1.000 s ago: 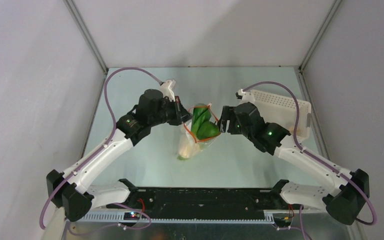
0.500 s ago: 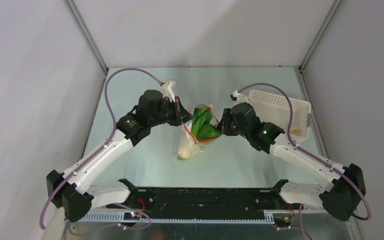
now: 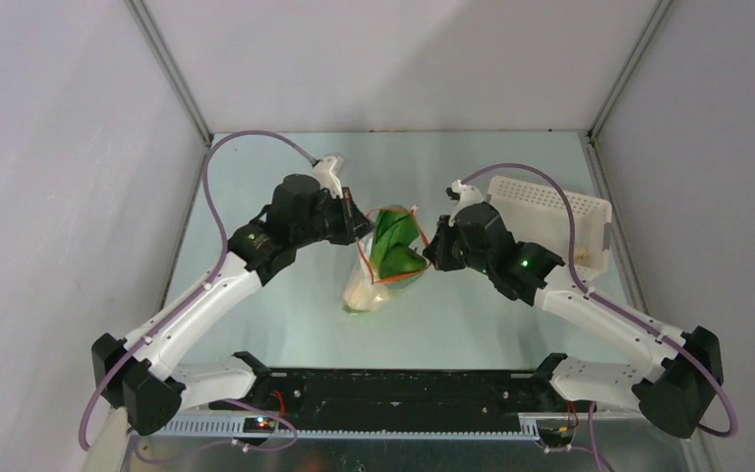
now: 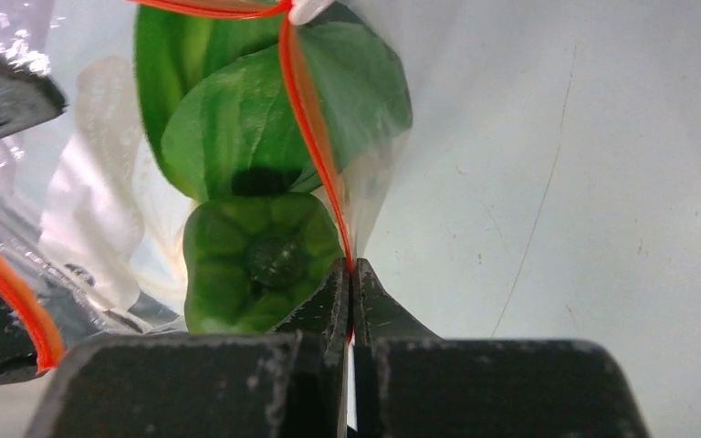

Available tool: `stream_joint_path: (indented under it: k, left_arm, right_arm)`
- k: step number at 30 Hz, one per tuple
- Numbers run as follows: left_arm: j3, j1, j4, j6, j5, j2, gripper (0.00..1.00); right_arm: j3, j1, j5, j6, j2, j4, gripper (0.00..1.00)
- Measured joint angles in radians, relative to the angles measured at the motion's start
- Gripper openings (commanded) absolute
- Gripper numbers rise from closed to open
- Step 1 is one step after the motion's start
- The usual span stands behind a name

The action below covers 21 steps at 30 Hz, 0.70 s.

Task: Place the food in the zip-top bag and seal the zipper
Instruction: Adjust the zipper food storage bag at the center of the board.

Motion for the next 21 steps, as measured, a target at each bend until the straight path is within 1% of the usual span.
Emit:
stream_joint_path:
  k: [6,11,15,21]
  left_arm:
    - [0.047,0.000,-0.054,0.039,-0.039,0.016,0.00]
    - [0.087,0.000,-0.089,0.072,-0.032,0.033,0.00]
    - [0.096,0.001,-0.066,0.082,0.043,0.039,0.01]
    - [0.095,-0.002,0.008,0.063,0.172,0.045,0.00]
  right_arm:
    - [0.082,0.008,-0.037,-0.033,-0.027,-0.063,0.00]
    - [0.122,0.019,-0.093,-0.049,-0.080,-0.060,0.00]
    - [0.154,0.021,-0.101,-0.048,-0.071,-0.048,0.00]
    - [0.239,0.035,-0.062,-0.045,0.047,-0.038,0.00]
